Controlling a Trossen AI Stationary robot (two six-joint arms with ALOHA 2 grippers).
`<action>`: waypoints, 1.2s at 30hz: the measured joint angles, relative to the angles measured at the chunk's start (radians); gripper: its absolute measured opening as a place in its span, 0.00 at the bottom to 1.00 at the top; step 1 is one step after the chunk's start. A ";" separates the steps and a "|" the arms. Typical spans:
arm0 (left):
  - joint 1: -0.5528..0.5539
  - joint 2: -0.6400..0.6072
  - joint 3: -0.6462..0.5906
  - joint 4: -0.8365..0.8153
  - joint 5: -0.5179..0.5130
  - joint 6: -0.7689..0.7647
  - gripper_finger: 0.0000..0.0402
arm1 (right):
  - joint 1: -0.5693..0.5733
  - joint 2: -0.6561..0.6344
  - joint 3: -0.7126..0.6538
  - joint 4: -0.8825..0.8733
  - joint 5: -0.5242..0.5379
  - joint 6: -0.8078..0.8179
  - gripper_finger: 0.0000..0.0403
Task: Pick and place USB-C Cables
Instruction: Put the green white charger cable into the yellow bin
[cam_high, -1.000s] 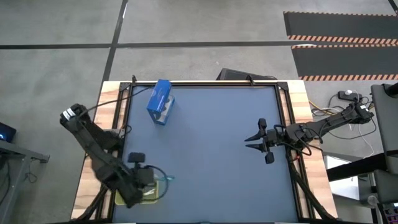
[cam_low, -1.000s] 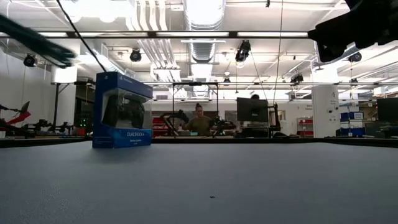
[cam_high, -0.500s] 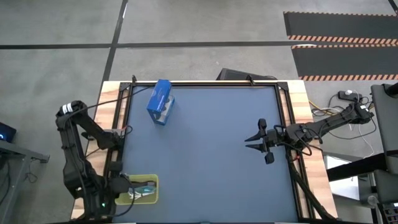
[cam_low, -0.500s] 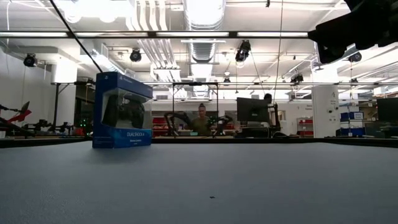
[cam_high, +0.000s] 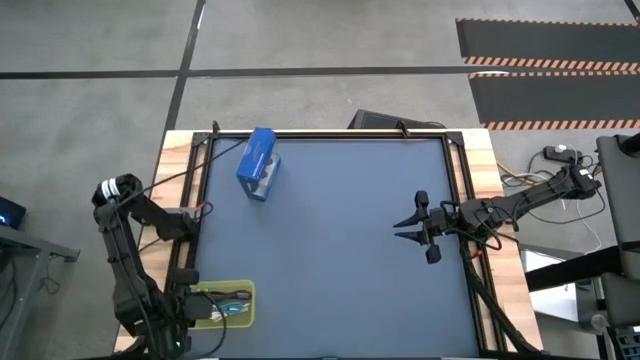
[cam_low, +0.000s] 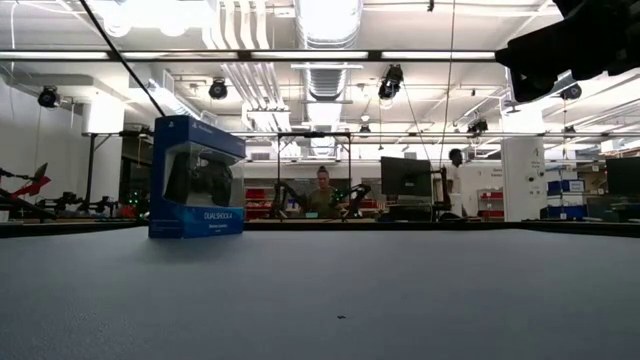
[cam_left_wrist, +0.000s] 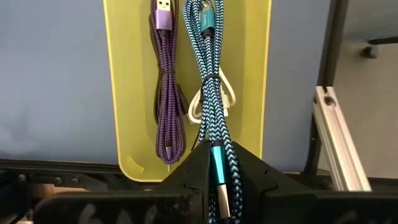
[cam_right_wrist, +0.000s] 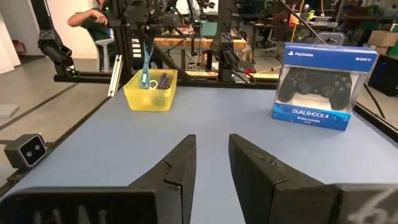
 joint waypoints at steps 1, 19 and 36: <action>0.000 0.012 0.000 0.002 0.000 0.000 0.07 | 0.000 0.000 0.000 0.000 0.000 0.000 0.21; 0.000 0.154 -0.003 0.035 -0.002 0.001 0.08 | 0.000 0.000 0.000 0.006 0.000 0.030 0.21; 0.000 0.186 -0.018 0.033 -0.002 0.000 0.08 | 0.000 0.000 0.000 0.006 -0.001 0.013 0.21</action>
